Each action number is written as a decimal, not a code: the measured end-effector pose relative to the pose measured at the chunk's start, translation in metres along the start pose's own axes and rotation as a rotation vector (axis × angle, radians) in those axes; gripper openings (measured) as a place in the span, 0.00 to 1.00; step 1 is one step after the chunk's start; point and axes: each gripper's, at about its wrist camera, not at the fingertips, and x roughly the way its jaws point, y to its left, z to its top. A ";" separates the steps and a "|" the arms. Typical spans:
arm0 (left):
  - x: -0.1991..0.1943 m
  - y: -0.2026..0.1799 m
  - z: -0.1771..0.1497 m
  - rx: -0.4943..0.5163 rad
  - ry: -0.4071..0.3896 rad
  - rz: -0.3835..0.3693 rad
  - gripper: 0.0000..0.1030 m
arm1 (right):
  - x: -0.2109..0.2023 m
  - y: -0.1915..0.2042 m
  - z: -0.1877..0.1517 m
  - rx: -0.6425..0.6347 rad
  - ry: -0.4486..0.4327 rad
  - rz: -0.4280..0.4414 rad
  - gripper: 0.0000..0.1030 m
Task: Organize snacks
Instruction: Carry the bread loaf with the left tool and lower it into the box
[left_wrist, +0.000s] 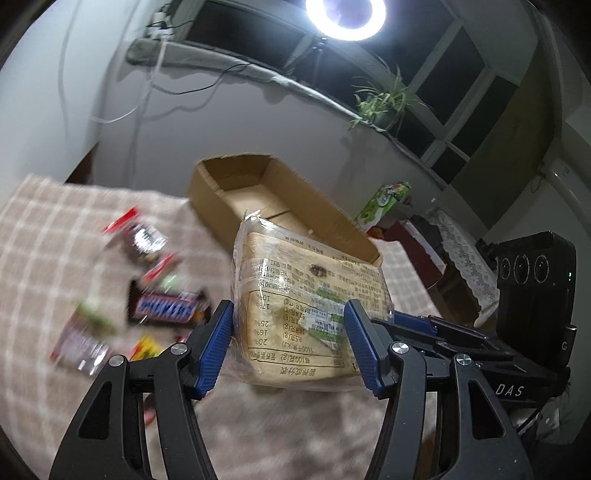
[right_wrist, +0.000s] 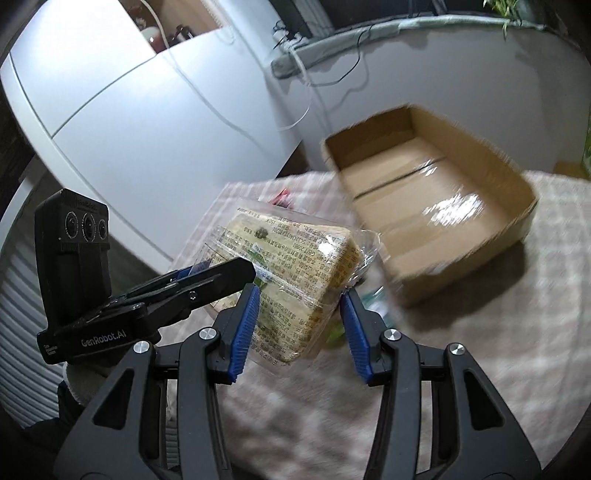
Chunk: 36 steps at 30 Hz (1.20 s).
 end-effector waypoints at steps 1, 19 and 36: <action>0.006 -0.004 0.006 0.007 -0.003 -0.008 0.57 | -0.003 -0.005 0.006 -0.003 -0.009 -0.008 0.46; 0.092 -0.031 0.054 0.057 0.047 -0.026 0.57 | 0.011 -0.090 0.066 -0.001 -0.037 -0.114 0.46; 0.106 -0.028 0.059 0.075 0.052 0.061 0.57 | 0.026 -0.115 0.072 0.004 -0.027 -0.184 0.54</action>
